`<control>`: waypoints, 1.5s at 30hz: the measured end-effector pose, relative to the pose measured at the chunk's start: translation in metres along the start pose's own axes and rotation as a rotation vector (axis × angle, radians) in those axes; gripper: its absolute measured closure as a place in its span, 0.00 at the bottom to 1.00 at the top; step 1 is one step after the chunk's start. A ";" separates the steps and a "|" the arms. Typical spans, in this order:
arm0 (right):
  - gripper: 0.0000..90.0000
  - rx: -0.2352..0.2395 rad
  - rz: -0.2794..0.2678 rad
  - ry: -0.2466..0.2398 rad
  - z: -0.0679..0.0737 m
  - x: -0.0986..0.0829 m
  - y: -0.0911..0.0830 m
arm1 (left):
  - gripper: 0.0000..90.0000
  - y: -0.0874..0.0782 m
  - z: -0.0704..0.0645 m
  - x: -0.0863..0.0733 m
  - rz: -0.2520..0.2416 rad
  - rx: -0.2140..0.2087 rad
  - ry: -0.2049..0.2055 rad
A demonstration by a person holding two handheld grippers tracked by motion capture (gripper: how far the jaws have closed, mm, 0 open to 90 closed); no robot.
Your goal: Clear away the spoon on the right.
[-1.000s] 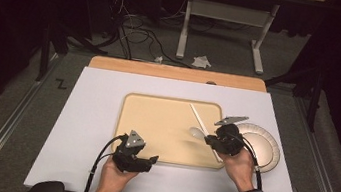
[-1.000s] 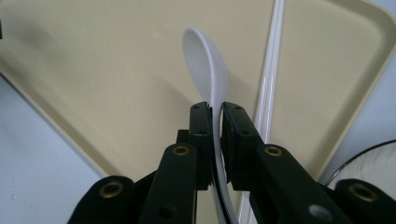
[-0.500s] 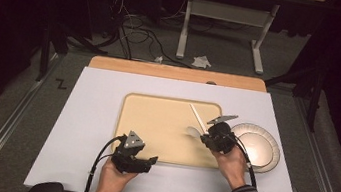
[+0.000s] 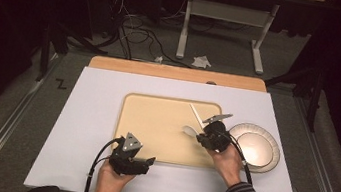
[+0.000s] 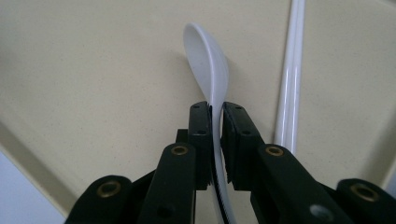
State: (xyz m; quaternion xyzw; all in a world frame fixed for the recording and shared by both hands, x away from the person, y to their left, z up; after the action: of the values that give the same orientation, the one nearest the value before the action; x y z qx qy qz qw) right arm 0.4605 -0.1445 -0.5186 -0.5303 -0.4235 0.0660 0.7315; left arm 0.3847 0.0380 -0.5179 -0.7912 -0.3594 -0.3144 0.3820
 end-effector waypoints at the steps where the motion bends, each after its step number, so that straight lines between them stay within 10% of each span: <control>1: 0.93 -0.002 -0.003 0.001 0.000 0.000 0.002 | 0.37 0.000 0.001 0.000 -0.003 0.002 -0.007; 45: 0.80 -0.006 0.072 0.005 -0.001 0.002 0.036 | 0.37 -0.011 0.008 -0.002 -0.045 0.061 0.045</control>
State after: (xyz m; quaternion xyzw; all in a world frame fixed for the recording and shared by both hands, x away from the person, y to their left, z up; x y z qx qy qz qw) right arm 0.4747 -0.1288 -0.5473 -0.5475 -0.4027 0.0896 0.7281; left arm 0.3763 0.0494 -0.5193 -0.7636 -0.3779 -0.3298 0.4067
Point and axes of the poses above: each handheld gripper's, and its own axes: y roughly forward along the jaws, x roughly out of its top, z roughly to its left, the point moved 7 cm from there along y, roughly forward along the jaws, and after that the axes turned 6 degrees about x, right-handed, at the moved point
